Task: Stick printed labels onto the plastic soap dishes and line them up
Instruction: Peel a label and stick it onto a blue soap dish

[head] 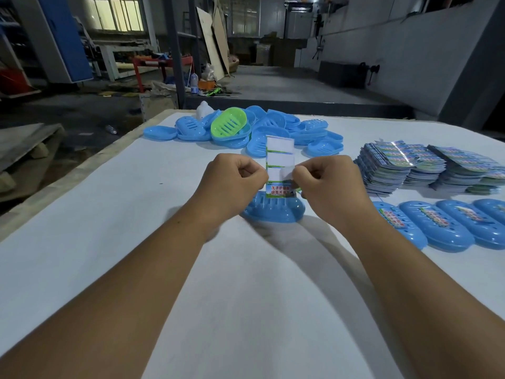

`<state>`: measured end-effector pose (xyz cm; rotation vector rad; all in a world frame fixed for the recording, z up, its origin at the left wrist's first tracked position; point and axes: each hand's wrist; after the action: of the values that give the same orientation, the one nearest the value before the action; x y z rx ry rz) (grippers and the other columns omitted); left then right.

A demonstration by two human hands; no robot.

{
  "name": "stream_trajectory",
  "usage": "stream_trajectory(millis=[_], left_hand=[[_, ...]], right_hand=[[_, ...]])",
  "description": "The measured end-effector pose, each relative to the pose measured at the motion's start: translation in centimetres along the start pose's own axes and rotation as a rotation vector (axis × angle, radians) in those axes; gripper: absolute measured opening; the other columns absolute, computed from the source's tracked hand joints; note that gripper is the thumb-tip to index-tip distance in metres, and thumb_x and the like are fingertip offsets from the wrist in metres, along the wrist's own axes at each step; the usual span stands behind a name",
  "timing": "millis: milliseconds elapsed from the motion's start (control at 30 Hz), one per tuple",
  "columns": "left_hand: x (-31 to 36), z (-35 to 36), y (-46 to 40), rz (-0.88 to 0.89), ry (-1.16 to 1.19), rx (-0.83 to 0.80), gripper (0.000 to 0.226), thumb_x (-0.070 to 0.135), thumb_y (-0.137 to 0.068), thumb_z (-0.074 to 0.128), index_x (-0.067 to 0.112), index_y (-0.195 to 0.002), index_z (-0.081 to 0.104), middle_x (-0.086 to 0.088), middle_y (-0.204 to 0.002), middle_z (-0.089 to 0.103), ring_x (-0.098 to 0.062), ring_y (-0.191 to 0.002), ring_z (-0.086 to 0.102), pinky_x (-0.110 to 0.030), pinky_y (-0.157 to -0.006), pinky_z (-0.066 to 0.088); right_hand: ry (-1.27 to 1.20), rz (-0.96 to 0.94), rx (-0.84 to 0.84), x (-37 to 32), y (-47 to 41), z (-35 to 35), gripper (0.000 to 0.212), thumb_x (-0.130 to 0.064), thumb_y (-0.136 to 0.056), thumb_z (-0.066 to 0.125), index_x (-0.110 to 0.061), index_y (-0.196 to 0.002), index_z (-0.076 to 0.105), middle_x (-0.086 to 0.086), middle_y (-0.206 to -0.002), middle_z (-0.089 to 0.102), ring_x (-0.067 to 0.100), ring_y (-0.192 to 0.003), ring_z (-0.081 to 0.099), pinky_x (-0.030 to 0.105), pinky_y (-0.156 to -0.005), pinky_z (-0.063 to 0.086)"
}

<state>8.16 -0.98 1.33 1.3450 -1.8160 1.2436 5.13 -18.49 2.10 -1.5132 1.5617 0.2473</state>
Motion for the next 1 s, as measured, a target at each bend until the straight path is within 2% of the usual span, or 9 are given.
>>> stream_trajectory(millis=[167, 233, 367, 533, 600, 700, 900, 1000], left_hand=[[-0.2, -0.4, -0.3, -0.074, 0.021, 0.045, 0.017, 0.027, -0.077, 0.064, 0.020, -0.064, 0.072, 0.010, -0.065, 0.071, 0.001, -0.057, 0.058, -0.024, -0.061, 0.043], [-0.2, -0.4, -0.5, -0.095, -0.022, 0.086, 0.018, 0.028, -0.079, 0.064, 0.019, -0.065, 0.071, 0.009, -0.064, 0.071, 0.000, -0.058, 0.057, -0.024, -0.061, 0.042], [-0.2, -0.5, -0.7, -0.094, -0.163, 0.123, 0.018, 0.029, -0.086, 0.062, 0.019, -0.072, 0.067, 0.009, -0.071, 0.069, -0.008, -0.072, 0.064, -0.026, -0.060, 0.047], [-0.7, -0.8, -1.0, -0.088, -0.351, 0.149, 0.021, 0.032, -0.090, 0.054, 0.019, -0.074, 0.060, 0.007, -0.077, 0.065, -0.019, -0.081, 0.062, -0.035, -0.070, 0.051], [-1.0, -1.2, -1.2, -0.124, -0.499, 0.158, 0.025, 0.037, -0.092, 0.048, 0.017, -0.081, 0.059, 0.004, -0.082, 0.064, -0.024, -0.083, 0.061, -0.035, -0.068, 0.048], [-1.7, -2.0, -1.6, -0.158, -0.853, 0.147, 0.029, 0.041, -0.097, 0.039, 0.017, -0.092, 0.054, -0.003, -0.086, 0.055, -0.027, -0.083, 0.054, -0.034, -0.066, 0.039], [-2.2, -3.5, -1.5, -0.267, -1.091, 0.019, 0.023, 0.042, -0.097, 0.050, 0.020, -0.090, 0.047, 0.000, -0.070, 0.042, -0.023, -0.078, 0.052, -0.032, -0.061, 0.034], [-1.8, -3.6, -1.4, -0.230, -1.070, 0.072, 0.021, 0.040, -0.094, 0.057, 0.019, -0.096, 0.057, -0.001, -0.077, 0.055, -0.023, -0.078, 0.055, -0.031, -0.060, 0.036]], right_hand=[[0.004, 0.057, 0.023, 0.6, -0.5, -0.2, 0.029, -0.023, -0.083, 0.053, -0.001, -0.074, 0.071, 0.021, -0.070, 0.066, 0.018, -0.057, 0.048, 0.034, -0.054, 0.046], [0.001, 0.082, 0.044, 0.7, -0.6, -0.3, 0.029, -0.022, -0.083, 0.053, -0.002, -0.075, 0.071, 0.020, -0.069, 0.066, 0.018, -0.056, 0.047, 0.036, -0.053, 0.047], [0.010, 0.115, 0.055, 1.0, -0.8, -0.5, 0.030, -0.023, -0.082, 0.051, -0.001, -0.078, 0.071, 0.021, -0.071, 0.065, 0.017, -0.055, 0.043, 0.030, -0.054, 0.039], [0.018, 0.144, 0.070, 1.3, -1.0, -0.7, 0.031, -0.022, -0.082, 0.049, 0.000, -0.082, 0.071, 0.024, -0.075, 0.067, 0.021, -0.056, 0.043, 0.033, -0.055, 0.039], [0.014, 0.144, 0.065, 1.3, -1.0, -0.8, 0.031, -0.022, -0.083, 0.050, 0.000, -0.080, 0.072, 0.024, -0.074, 0.067, 0.021, -0.056, 0.044, 0.033, -0.056, 0.040], [0.026, 0.131, 0.047, 1.1, -0.7, -0.6, 0.031, -0.022, -0.081, 0.051, 0.002, -0.080, 0.070, 0.026, -0.076, 0.065, 0.019, -0.056, 0.040, 0.031, -0.056, 0.037], [0.031, 0.121, 0.041, 0.6, -0.4, -0.5, 0.028, -0.028, -0.079, 0.056, -0.006, -0.070, 0.071, 0.013, -0.064, 0.062, 0.016, -0.051, 0.040, 0.028, -0.054, 0.040], [0.022, 0.116, 0.053, 0.4, -0.3, -0.5, 0.026, -0.030, -0.078, 0.058, -0.011, -0.065, 0.070, 0.004, -0.058, 0.062, 0.013, -0.050, 0.044, 0.027, -0.054, 0.042]])
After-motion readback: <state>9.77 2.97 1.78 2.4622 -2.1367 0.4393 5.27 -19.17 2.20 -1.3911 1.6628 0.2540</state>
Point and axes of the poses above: each hand's wrist, its own y-axis away from the middle knuckle, its own z-axis out of the palm, x = y × z
